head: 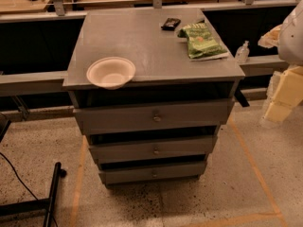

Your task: Move green jalapeno chip bag near paper bowl

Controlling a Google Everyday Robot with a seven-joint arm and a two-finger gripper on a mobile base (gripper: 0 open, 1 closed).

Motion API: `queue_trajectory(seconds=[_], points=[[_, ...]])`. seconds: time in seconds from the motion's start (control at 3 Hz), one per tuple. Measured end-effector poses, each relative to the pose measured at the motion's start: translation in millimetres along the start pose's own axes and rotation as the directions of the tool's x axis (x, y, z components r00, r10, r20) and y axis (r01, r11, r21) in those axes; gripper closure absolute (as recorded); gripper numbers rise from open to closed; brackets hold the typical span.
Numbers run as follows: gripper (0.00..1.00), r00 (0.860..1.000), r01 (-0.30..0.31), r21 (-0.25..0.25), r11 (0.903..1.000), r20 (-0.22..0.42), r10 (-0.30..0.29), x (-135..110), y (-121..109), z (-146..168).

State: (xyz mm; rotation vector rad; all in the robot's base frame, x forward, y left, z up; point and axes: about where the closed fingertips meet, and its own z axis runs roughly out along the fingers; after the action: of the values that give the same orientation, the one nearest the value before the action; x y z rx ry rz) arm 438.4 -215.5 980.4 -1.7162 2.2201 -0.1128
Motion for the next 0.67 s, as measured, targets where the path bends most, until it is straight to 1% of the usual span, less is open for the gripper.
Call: queue_trajectory(seconds=[0.33,0.67], points=[[0.0,1.0,0.0,0.0,1.0,0.0,0.0,0.0,-0.1,-0.1],[0.0,0.999,0.003,0.018,0.9998,0.038,-0.004,-2.1,-8.3,-1.8]])
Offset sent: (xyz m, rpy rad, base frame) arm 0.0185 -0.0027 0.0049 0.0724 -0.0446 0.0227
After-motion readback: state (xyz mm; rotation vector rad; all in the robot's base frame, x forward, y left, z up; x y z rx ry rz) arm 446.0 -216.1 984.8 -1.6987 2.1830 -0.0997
